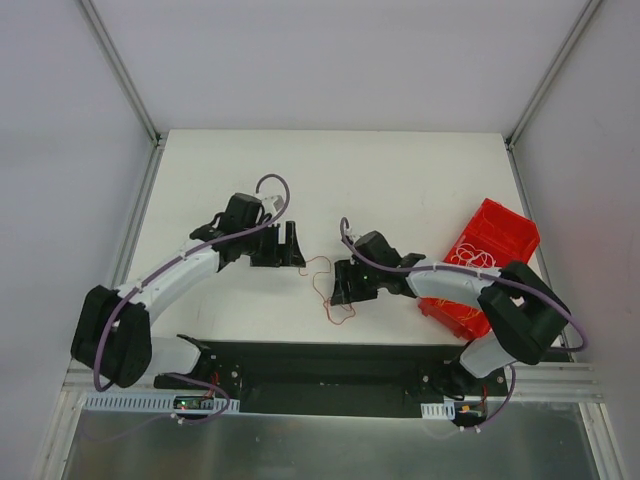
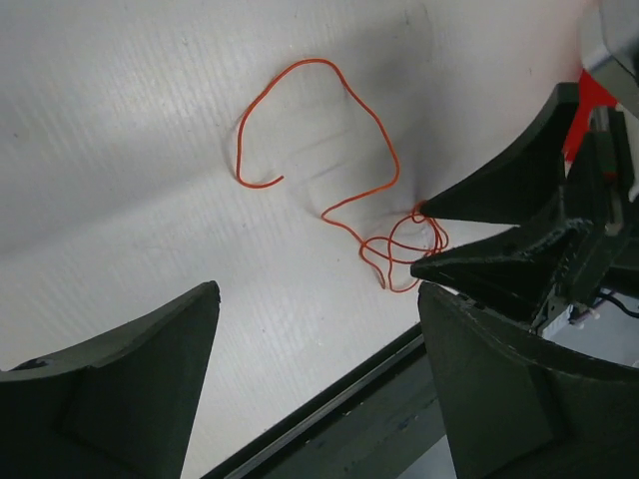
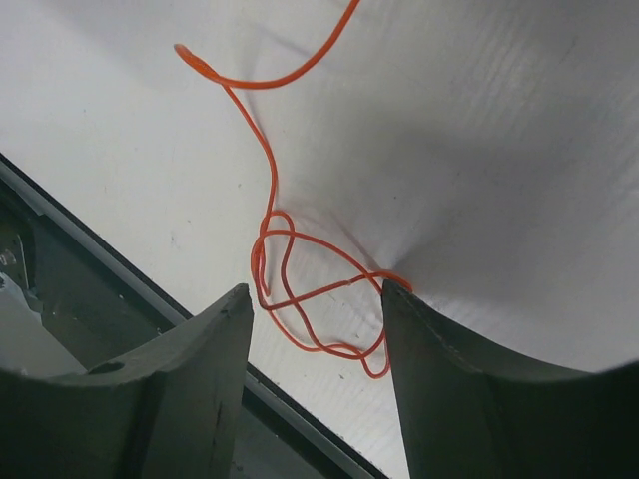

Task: Untangle the cables

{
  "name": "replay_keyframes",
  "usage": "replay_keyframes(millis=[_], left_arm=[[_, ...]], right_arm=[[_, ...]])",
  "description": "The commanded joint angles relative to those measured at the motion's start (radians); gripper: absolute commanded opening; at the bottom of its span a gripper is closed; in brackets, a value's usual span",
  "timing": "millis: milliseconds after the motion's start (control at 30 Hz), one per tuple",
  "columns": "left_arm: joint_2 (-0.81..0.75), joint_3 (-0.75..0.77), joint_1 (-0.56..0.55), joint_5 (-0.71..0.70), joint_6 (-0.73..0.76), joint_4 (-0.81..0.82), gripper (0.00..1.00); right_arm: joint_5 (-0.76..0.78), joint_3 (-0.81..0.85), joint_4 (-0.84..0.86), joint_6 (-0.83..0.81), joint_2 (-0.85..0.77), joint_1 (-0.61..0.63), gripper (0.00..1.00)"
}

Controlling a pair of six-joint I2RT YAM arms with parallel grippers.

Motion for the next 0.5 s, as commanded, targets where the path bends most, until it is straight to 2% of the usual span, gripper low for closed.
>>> replay_keyframes(millis=[0,133,233,467], left_arm=[[0.093,0.007,-0.03,0.062,-0.058,0.136,0.83],[0.19,0.031,-0.092,0.07,-0.036,0.211,0.85],[0.279,0.071,-0.135,0.059,-0.038,0.236,0.82],[0.402,0.114,-0.17,0.024,-0.079,0.244,0.47]], right_arm=[[0.027,-0.037,0.038,0.007,-0.097,0.003,0.58],[0.034,-0.062,-0.008,-0.008,-0.181,0.001,0.6],[0.047,-0.082,-0.034,-0.014,-0.249,-0.005,0.61],[0.034,-0.125,-0.043,-0.005,-0.294,-0.013,0.62]])
